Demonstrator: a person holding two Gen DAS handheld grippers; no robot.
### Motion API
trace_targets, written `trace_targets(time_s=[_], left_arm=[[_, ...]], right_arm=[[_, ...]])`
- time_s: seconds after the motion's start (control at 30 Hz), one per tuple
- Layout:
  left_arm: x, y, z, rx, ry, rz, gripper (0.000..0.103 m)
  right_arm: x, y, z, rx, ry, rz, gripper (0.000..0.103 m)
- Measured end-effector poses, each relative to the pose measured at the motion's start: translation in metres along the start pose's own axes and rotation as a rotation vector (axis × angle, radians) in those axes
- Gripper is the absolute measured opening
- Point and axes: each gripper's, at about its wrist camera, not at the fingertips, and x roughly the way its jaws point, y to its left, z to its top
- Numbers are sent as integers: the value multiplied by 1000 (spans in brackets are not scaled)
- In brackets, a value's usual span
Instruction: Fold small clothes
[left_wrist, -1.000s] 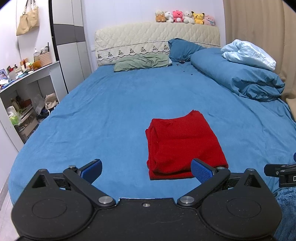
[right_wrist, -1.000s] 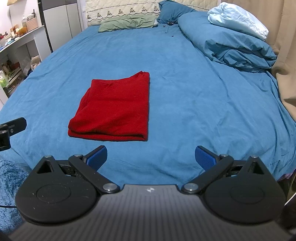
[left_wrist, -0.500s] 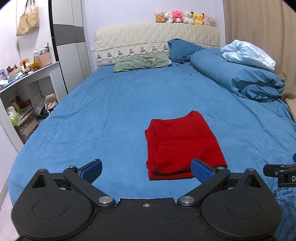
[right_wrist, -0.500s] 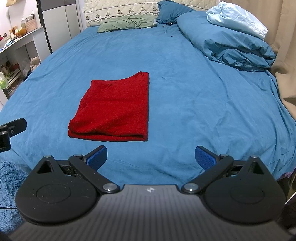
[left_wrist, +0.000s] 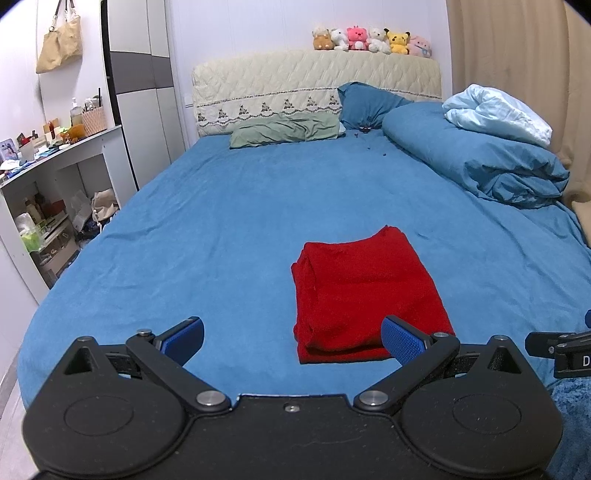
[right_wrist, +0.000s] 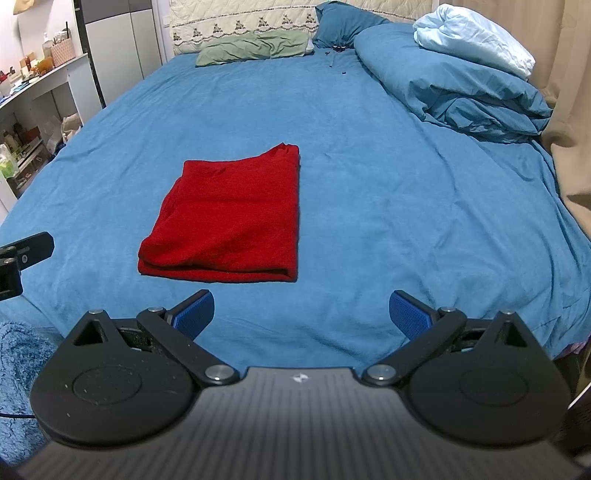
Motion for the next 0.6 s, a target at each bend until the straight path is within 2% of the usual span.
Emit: trace_targets(time_s=[0.6], left_arm=[[1, 2, 0, -18, -9, 1, 103]], right_arm=[[-1, 4, 4, 0, -15, 6, 103]])
